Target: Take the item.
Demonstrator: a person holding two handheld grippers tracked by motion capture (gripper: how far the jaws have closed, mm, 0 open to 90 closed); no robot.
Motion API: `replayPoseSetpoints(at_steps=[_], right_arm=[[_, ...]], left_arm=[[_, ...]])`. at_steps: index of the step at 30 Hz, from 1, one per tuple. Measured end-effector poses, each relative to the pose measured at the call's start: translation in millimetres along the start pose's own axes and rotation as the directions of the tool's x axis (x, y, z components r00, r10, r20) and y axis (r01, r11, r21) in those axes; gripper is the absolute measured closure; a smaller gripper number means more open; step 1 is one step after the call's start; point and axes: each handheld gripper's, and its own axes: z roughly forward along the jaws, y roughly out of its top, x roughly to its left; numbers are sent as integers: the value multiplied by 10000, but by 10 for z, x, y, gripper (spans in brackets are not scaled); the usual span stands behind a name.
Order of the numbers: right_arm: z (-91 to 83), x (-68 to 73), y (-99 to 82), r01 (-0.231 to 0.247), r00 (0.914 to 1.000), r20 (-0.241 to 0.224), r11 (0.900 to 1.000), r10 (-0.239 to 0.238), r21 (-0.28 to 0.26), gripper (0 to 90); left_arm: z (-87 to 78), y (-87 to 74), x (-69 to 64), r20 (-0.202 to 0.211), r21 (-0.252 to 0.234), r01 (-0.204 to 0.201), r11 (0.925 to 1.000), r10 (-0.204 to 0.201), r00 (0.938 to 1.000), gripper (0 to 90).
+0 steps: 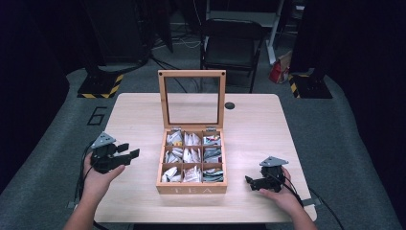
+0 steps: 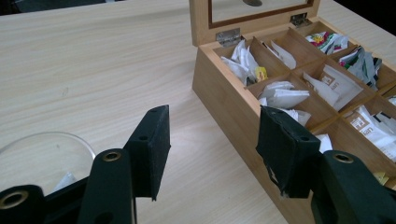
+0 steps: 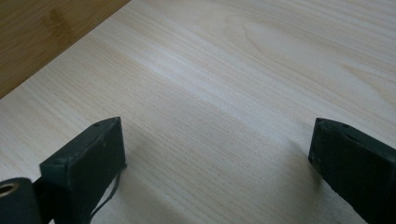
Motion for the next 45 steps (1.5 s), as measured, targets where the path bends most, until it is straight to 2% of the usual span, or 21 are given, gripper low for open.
replayPoseSetpoints(at_steps=[12,32,35,39,40,45], right_arm=[[0,0,0,-1,10000,0,10000,1,0,30],[0,0,0,0,10000,1,10000,0,0,30],[0,0,0,0,10000,-1,10000,0,-2,30],[0,0,0,-2,10000,2,10000,2,-1,30],[0,0,0,-2,10000,0,10000,2,0,30],[0,0,0,-2,10000,0,10000,2,-3,30]], left_arm=[[47,-231,-23,169,194,-123,9997,119,9998,438],[154,-553,17,74,87,357,9993,-357,9993,437],[208,-611,0,196,187,457,9988,-460,9987,436],[226,-629,5,163,334,322,9989,-327,9993,436],[237,-641,-1,138,241,431,9988,-434,9990,436],[258,-699,35,75,511,421,9978,-426,9991,435]])
